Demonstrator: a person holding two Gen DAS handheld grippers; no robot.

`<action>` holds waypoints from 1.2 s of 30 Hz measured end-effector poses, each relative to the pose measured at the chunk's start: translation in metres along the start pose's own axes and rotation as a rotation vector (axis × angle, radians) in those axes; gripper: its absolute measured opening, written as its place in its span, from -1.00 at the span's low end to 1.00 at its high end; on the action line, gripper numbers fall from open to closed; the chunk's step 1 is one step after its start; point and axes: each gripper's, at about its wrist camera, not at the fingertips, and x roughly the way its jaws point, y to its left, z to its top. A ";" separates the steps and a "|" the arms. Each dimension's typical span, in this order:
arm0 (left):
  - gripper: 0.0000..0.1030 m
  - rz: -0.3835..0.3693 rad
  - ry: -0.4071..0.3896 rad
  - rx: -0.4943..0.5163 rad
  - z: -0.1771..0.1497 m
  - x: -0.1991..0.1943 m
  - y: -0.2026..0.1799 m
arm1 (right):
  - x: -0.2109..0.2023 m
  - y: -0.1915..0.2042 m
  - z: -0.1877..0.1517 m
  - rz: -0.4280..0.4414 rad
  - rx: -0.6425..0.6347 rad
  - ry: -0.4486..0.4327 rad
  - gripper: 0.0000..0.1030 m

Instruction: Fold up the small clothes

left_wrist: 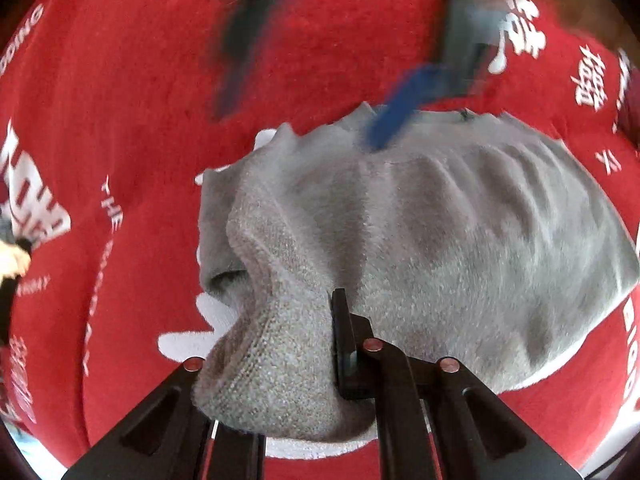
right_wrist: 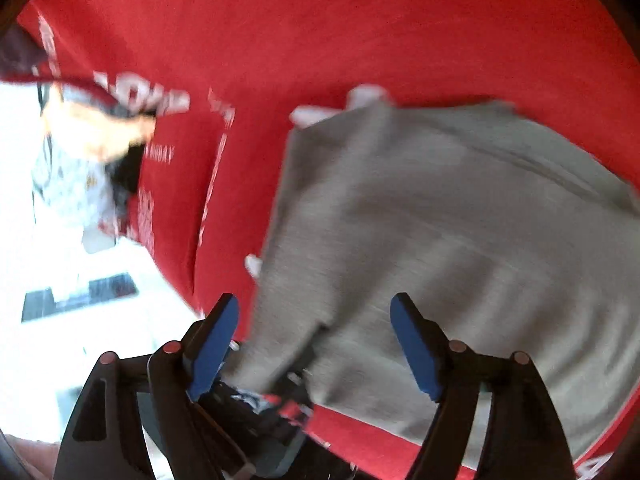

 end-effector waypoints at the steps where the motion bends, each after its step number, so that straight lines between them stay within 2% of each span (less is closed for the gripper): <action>1: -0.78 0.002 -0.004 0.010 0.000 0.000 -0.001 | 0.011 0.007 0.010 -0.020 -0.017 0.035 0.61; 5: -0.78 -0.005 -0.017 0.035 -0.006 -0.002 0.001 | 0.048 0.031 0.035 -0.107 -0.069 0.175 0.62; 8: -0.78 -0.012 -0.021 0.035 -0.010 -0.006 -0.001 | 0.073 0.045 0.041 -0.210 -0.121 0.270 0.62; 11: -0.78 -0.002 -0.033 0.065 -0.013 -0.008 -0.006 | 0.088 0.055 0.040 -0.296 -0.170 0.317 0.63; 13: -0.78 0.005 -0.041 0.084 -0.015 -0.009 -0.008 | 0.096 0.063 0.041 -0.349 -0.216 0.337 0.85; 14: -0.78 0.010 -0.044 0.095 -0.015 -0.010 -0.009 | 0.100 0.066 0.041 -0.374 -0.237 0.344 0.88; 17: -0.78 0.015 -0.049 0.112 -0.016 -0.011 -0.011 | 0.110 0.070 0.039 -0.485 -0.298 0.342 0.88; 18: -0.78 0.014 -0.049 0.112 -0.016 -0.012 -0.011 | 0.112 0.070 0.039 -0.515 -0.310 0.333 0.85; 20: -0.78 0.008 -0.046 0.108 -0.015 -0.014 -0.011 | 0.106 0.062 0.037 -0.562 -0.308 0.291 0.43; 21: -0.78 0.005 -0.045 0.105 -0.014 -0.014 -0.009 | 0.100 0.058 0.037 -0.567 -0.305 0.271 -0.01; 22: -0.78 -0.003 -0.042 0.103 -0.012 -0.015 -0.009 | 0.091 0.053 0.036 -0.535 -0.289 0.250 -0.32; 23: -0.78 -0.012 -0.041 0.100 -0.010 -0.018 -0.010 | 0.076 0.044 0.034 -0.461 -0.245 0.221 -0.48; 24: -0.78 -0.020 -0.042 0.097 -0.007 -0.020 -0.010 | 0.067 0.039 0.033 -0.432 -0.224 0.194 -0.55; 26: -0.78 -0.033 -0.051 0.091 0.001 -0.028 -0.012 | 0.040 0.026 0.025 -0.326 -0.183 0.110 -0.59; 32: -0.78 -0.072 -0.120 0.108 0.031 -0.069 -0.031 | -0.039 0.000 -0.011 -0.078 -0.122 -0.118 -0.61; 36: -0.78 -0.099 -0.178 0.170 0.054 -0.096 -0.062 | -0.089 -0.015 -0.043 0.018 -0.100 -0.251 -0.61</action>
